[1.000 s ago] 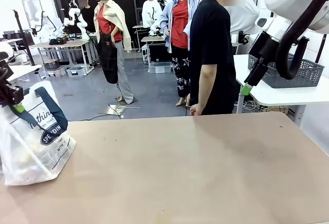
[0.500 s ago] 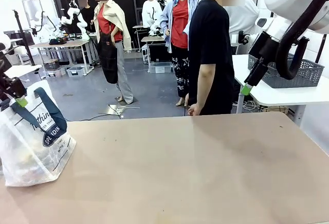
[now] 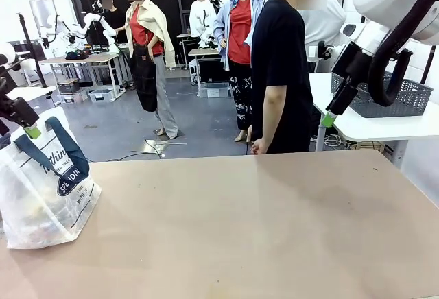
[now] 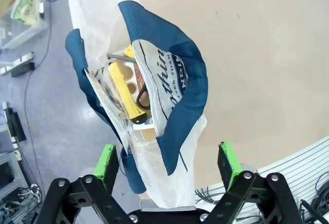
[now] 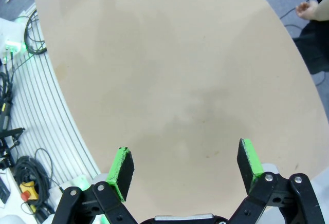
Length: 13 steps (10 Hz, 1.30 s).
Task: Transfer purchased items from the store into the shopping bag.
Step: Move the Reusable shopping bag to the right side of the table.
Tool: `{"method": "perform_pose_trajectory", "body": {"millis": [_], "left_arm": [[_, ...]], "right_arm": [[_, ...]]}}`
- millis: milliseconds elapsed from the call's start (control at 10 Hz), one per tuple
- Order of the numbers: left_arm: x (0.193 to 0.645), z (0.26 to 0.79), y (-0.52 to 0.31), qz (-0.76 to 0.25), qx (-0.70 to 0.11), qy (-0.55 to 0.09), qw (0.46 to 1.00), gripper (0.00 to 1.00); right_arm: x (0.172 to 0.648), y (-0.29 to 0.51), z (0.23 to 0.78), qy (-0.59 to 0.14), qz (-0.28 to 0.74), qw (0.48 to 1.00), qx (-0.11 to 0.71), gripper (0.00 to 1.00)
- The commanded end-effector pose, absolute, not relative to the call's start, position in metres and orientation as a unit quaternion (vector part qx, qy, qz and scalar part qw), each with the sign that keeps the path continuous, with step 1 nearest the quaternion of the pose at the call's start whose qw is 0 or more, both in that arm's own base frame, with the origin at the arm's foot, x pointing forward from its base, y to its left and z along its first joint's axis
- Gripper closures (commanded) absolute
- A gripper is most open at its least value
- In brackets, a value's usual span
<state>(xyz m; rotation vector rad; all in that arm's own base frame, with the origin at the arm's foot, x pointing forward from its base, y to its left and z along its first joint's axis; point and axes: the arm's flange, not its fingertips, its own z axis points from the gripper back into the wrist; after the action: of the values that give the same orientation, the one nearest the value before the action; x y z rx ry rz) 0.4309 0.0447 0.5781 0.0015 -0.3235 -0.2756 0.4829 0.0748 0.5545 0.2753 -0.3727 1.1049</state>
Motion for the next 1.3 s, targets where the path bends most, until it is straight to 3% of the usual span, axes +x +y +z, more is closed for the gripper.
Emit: {"method": "perform_pose_trajectory", "body": {"millis": [0, 300, 500, 1000, 1200], "left_arm": [[0.425, 0.578, 0.044, -0.133, 0.005, -0.154, 0.979, 0.00], [0.417, 0.580, 0.030, -0.168, -0.011, -0.159, 0.973, 0.00], [0.415, 0.581, 0.002, -0.230, 0.032, -0.146, 0.962, 0.00], [0.459, 0.566, -0.046, -0.420, 0.013, -0.065, 0.905, 0.00], [0.469, 0.556, -0.063, -0.500, 0.020, -0.062, 0.864, 0.00]], "right_arm": [[0.484, 0.075, 0.556, -0.172, 0.521, 0.826, 0.133, 0.00], [0.484, 0.075, 0.556, -0.172, 0.521, 0.826, 0.133, 0.00], [0.484, 0.075, 0.556, -0.172, 0.521, 0.826, 0.133, 0.00], [0.484, 0.075, 0.556, -0.172, 0.521, 0.826, 0.133, 0.00], [0.484, 0.075, 0.556, -0.172, 0.521, 0.826, 0.133, 0.00]]}}
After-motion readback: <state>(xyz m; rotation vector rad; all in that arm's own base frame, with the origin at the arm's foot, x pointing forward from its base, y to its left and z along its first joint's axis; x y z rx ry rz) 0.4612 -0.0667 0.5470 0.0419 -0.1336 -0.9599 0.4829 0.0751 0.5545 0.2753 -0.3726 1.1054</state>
